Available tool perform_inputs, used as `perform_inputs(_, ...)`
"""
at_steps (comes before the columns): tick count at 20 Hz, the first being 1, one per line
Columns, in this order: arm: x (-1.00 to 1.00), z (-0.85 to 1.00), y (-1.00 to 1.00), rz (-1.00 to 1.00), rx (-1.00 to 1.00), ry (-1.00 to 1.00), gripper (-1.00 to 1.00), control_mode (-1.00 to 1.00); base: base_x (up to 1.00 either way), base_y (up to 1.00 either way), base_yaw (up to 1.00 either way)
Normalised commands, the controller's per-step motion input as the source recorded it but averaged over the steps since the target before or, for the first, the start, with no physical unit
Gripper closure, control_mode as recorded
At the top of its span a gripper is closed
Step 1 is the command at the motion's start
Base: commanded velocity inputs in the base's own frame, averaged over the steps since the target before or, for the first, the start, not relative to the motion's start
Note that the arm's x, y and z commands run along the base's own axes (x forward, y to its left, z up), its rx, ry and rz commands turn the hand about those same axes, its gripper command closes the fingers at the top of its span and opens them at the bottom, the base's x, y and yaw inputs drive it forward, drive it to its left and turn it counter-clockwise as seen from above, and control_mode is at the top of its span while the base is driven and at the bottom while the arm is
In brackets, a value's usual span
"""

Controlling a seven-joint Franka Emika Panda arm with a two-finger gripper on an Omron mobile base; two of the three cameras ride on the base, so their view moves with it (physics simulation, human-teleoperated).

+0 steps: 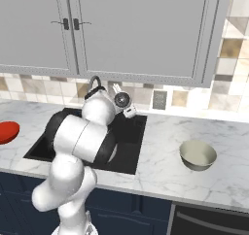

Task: Rinse each bowl for a few seconds and place them down in the sink or on the counter.

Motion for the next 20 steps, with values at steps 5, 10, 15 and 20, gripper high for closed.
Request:
perform_inputs(5,-0.64,0.78,-0.26,-0.04,0.17,0.12,-1.0,-1.0,0.0,0.0,0.0)
perform_inputs(10,-0.72,0.68,-0.28,-0.09,0.21,0.03,-1.0,-1.0,0.0,0.0,0.0)
perform_inputs(15,-0.73,0.46,-0.28,-0.11,0.14,0.02,-1.0,-1.0,0.0,0.0,0.0)
perform_inputs(20,-0.66,-0.03,-0.21,-0.21,0.03,0.04,-1.0,-1.0,0.0,0.0,0.0)
